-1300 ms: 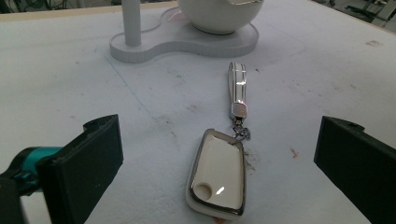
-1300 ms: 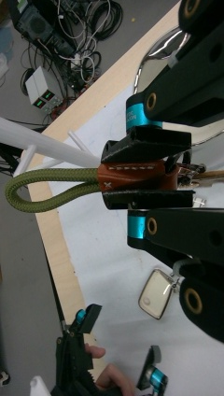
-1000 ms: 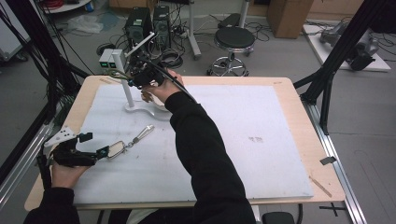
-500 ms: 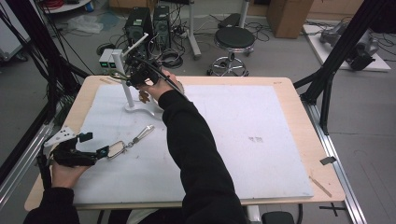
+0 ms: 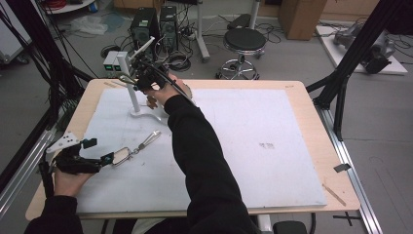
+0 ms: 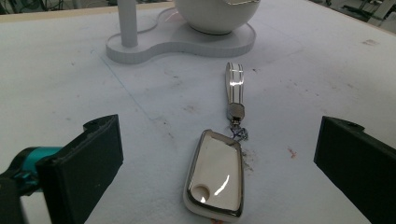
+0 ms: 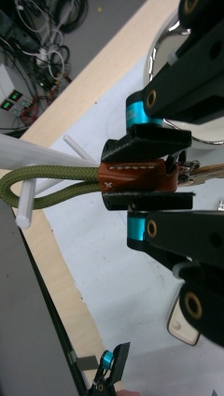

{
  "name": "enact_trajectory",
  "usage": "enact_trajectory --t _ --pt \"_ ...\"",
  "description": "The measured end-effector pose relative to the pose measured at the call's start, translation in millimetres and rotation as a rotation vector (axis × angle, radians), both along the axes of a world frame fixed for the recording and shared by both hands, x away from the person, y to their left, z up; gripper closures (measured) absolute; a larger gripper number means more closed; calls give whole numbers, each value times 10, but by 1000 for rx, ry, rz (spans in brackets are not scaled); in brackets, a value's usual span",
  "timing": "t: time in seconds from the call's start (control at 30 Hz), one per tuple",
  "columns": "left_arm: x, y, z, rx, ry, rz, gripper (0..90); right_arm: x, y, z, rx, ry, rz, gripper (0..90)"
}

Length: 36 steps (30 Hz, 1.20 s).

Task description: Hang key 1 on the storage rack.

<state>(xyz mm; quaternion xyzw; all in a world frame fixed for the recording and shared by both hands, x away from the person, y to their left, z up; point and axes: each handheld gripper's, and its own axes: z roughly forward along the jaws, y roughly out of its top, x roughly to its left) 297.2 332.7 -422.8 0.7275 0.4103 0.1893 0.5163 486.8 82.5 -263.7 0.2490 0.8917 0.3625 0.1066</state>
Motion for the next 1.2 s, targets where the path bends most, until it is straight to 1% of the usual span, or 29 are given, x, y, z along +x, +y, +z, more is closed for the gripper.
enact_trajectory --t 0.03,0.07,0.1,0.13,0.2,0.23,0.27,0.33,0.37,0.4,0.43,0.47,0.53,0.67,0.73,0.8,0.9,0.97,1.0,1.03,1.07,1.1,1.13,1.17,1.2 --pt "3 1 -2 0 4 -1 17 20 -6 -18 9 27 3 672" --pt "4 -1 -5 1 5 -1 17 29 -10 -52 -3 64 21 507" --pt "5 -1 -5 4 7 -2 17 29 -10 -52 -3 64 21 507" --pt "4 -2 -4 3 6 -2 17 20 -16 -67 -16 59 21 433" --pt "2 -2 -4 4 6 -2 17 25 -40 -90 -27 84 10 343" --pt "2 -2 -3 4 6 -1 17 26 -57 -98 -31 84 -2 271" --pt "0 -2 -3 4 5 -1 17 26 -78 -101 -36 84 -12 218" --pt "2 -4 -5 3 4 -1 17 19 -130 -105 -44 65 -32 124" --pt "3 -5 -5 3 5 -1 17 19 -162 -108 -47 65 -43 83" --pt "4 -4 -5 7 5 -3 17 25 -196 -116 -48 86 -48 25" --pt "4 -6 -5 7 5 -3 17 28 -228 -126 -62 95 -58 7" --pt "3 -7 -5 7 5 -2 17 14 -313 -130 -90 71 -71 6" --pt "2 -6 -4 7 5 -2 17 5 -349 -130 -90 70 -74 6" --pt "2 -8 -5 10 7 -2 17 -44 -553 -126 -95 54 -74 6" --pt "4 -10 -7 10 7 -2 17 -99 -661 -130 -101 20 -80 7" --pt "2 -10 -5 12 9 -4 17 -135 -748 -147 -105 15 -83 6" --pt "-1 -14 -4 13 8 -2 17 -190 -895 -189 -129 2 -86 6" --pt "-1 -15 -4 13 9 -3 17 -218 -981 -208 -120 -9 -91 6" --pt "-1 -14 -3 14 11 -4 17 -246 -1075 -223 -120 -10 -96 6" --pt "0 -14 -3 15 13 -5 17 -246 -1075 -223 -120 -10 -96 6" --pt "0 -15 -4 16 13 -6 17 -268 -1139 -228 -134 -11 -98 6" --pt "0 -16 -4 17 13 -5 17 -268 -1139 -228 -134 -11 -98 6" --pt "-1 -17 -4 17 13 -5 17 -298 -1208 -222 -111 -28 -101 6" --pt "-1 -17 -5 16 12 -4 17 -298 -1208 -222 -111 -28 -101 6" --pt "0 -16 -6 17 13 -4 17 -322 -1279 -226 -86 -24 -105 6"
